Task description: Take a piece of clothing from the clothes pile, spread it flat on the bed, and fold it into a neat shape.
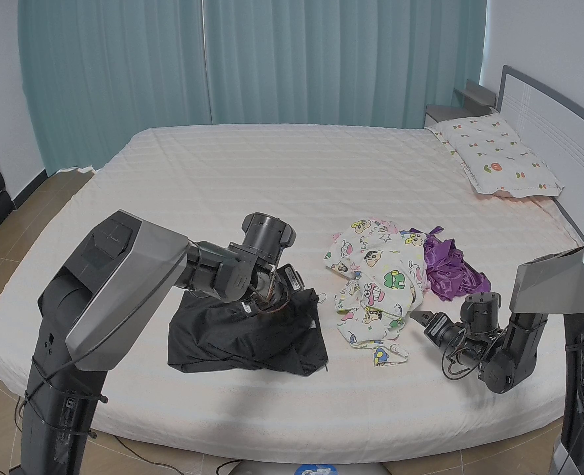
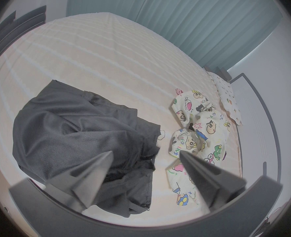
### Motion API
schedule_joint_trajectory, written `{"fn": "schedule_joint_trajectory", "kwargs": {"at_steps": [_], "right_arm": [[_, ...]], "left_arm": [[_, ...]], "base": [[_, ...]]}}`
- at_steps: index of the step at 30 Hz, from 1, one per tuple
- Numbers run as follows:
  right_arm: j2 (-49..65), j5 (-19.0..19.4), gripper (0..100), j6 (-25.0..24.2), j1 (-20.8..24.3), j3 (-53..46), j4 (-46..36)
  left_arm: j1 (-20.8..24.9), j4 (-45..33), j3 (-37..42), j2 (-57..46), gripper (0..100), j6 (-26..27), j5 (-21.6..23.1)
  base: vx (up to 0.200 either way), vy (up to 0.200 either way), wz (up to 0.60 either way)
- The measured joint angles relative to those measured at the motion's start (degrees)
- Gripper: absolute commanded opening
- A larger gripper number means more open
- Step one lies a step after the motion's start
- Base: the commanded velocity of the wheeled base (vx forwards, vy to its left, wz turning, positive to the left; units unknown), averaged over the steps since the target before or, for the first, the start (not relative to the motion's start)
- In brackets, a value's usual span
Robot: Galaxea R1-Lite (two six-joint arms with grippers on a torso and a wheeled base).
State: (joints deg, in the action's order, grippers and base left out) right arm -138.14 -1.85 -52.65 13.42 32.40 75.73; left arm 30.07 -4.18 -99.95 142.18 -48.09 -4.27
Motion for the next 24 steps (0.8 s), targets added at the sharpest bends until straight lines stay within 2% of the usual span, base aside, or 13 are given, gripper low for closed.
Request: {"fn": "schedule_joint_trajectory", "kwargs": {"at_steps": [6, 10, 21, 24], "right_arm": [[-0.11, 0.0, 100, 0.0, 0.0, -0.13, 0.01], [-0.11, 0.0, 100, 0.05, 0.0, -0.18, 0.22], [-0.33, -0.09, 100, 0.29, 0.0, -0.63, 1.82], [-0.3, -0.24, 100, 0.35, 0.0, -0.85, 1.89]], "left_arm": [[-0.45, -0.06, 0.28, -0.74, 100, -3.88, -0.27], [-2.18, 0.06, 2.84, -2.27, 100, -4.62, -0.24], [-10.95, 1.51, 12.74, -6.18, 100, -4.92, -1.32], [-12.74, 3.06, 15.38, -7.09, 100, -5.0, -0.22]], "base": [[0.0, 0.0, 0.0], [0.0, 0.0, 0.0], [0.0, 0.0, 0.0], [0.0, 0.2, 0.0]]}}
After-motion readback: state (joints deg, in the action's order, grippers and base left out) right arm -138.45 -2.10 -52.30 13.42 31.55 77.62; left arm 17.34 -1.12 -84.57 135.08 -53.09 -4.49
